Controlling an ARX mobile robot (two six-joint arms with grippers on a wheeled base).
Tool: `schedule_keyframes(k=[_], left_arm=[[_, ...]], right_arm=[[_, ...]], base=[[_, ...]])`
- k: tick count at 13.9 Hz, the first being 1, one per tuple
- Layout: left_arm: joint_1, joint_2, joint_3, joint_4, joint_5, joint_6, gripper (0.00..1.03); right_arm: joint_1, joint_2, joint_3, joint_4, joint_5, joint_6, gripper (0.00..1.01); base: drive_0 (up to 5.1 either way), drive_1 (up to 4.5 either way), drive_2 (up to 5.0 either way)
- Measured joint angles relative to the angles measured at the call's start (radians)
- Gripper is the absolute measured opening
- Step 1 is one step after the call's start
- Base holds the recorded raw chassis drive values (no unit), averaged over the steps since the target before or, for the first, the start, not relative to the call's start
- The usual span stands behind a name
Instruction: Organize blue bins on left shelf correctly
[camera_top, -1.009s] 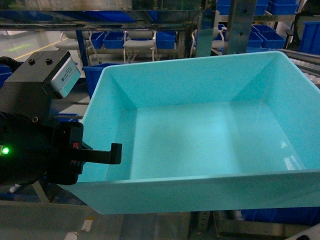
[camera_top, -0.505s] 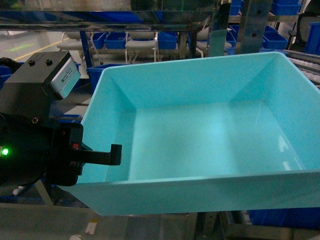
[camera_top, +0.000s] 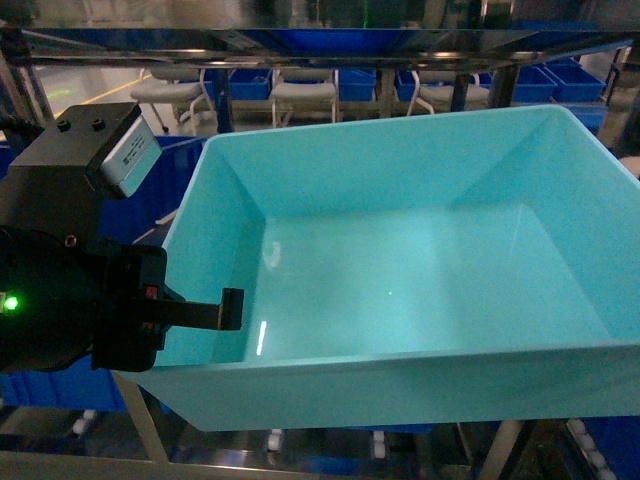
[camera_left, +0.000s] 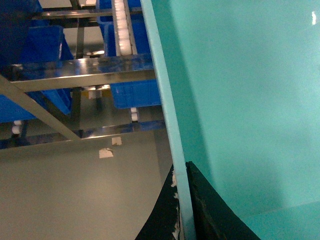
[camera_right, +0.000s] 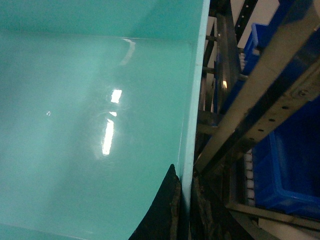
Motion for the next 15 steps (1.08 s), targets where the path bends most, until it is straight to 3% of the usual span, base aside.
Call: schedule_keyframes(k=[3,11,15], left_arm=[[0.000,0.000,0.000,0.000,0.000,0.000,0.02],[0.002,0.000,0.000,-0.001,0.000,0.000,0.02],[0.002,0.000,0.000,-0.003,0.000,0.000,0.02]], right_arm=[[0.000,0.000,0.000,0.000,0.000,0.000,0.02],[0.005,0.000,0.000,0.000,0.002,0.000,0.02],[0.005,0.000,0.000,0.000,0.003,0.000,0.02]], base=[[-4.5,4.04,0.6],[0.0,0.00,0.0],[0.1,4.00,-3.9]])
